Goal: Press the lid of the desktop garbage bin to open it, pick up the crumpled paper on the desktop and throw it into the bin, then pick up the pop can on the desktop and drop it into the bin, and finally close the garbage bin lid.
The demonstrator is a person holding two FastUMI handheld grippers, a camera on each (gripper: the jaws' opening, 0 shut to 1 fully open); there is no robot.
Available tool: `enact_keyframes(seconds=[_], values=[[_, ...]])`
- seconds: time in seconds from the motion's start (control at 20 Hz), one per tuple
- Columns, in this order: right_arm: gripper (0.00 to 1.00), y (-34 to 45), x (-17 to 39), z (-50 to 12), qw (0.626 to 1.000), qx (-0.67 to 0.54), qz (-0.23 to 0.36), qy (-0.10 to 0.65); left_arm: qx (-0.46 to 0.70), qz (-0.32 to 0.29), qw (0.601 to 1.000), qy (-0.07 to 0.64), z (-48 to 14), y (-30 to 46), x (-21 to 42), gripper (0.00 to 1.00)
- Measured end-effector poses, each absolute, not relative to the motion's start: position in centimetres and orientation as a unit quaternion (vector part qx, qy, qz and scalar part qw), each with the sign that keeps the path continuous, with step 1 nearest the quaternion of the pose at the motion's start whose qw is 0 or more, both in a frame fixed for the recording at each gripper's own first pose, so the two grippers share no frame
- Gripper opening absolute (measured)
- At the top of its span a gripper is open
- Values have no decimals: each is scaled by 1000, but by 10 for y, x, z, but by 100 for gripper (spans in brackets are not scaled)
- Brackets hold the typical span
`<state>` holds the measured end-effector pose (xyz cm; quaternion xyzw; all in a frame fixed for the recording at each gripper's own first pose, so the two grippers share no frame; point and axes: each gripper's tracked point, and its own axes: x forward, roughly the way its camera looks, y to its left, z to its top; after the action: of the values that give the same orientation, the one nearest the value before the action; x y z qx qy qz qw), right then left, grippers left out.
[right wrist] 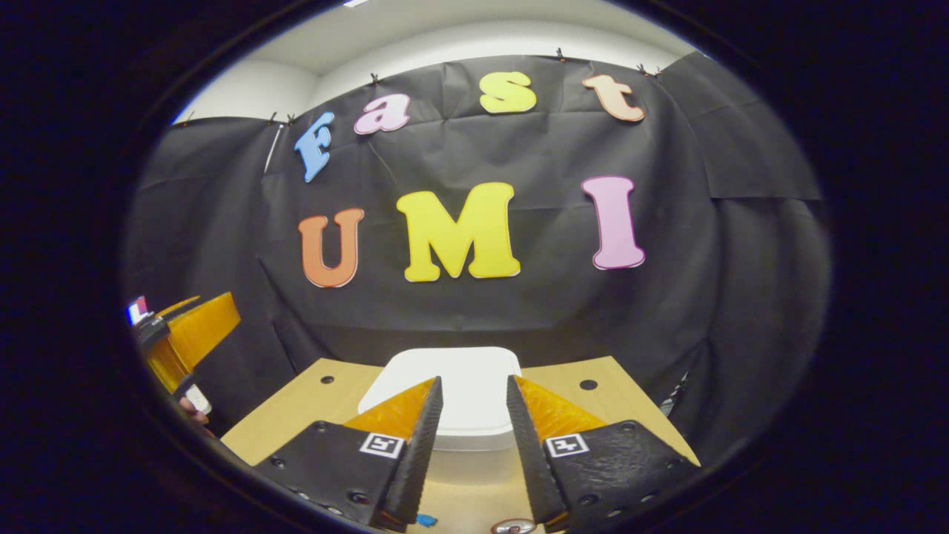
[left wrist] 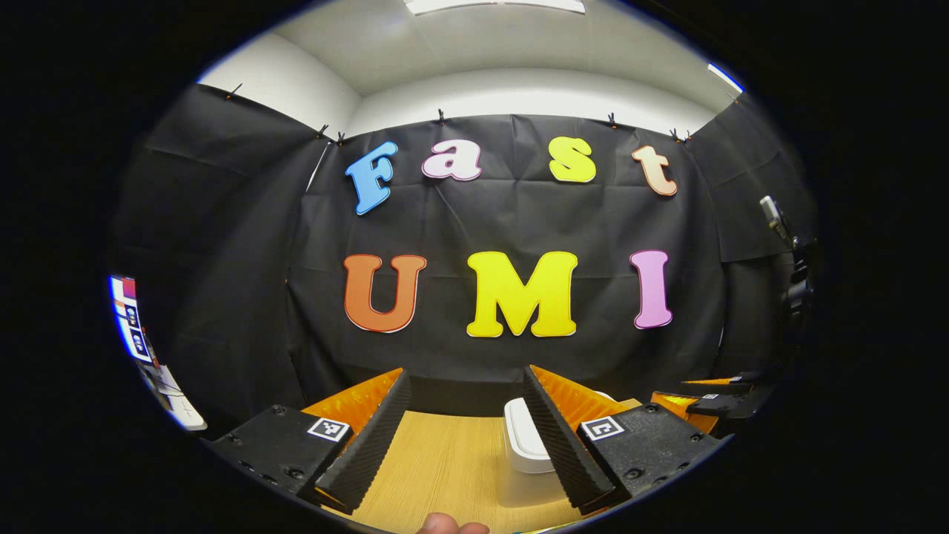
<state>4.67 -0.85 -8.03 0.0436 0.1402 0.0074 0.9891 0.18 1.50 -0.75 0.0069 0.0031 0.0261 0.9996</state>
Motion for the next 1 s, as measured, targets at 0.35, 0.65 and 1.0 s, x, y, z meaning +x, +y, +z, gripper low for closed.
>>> enact_keyframes(seconds=[0.35, 0.65, 1.0], values=[[6, 11, 77, -122, 980, 23, 34, 197, 21, 38, 999, 6, -9, 23, -4, 98], [0, 11, 100, -152, 972, 14, 36, 231, 34, 48, 998, 13, -15, 28, -11, 98], [1, 12, 99, -172, 960, 37, 53, 271, 34, 60, 997, 19, -19, 33, -14, 97]])
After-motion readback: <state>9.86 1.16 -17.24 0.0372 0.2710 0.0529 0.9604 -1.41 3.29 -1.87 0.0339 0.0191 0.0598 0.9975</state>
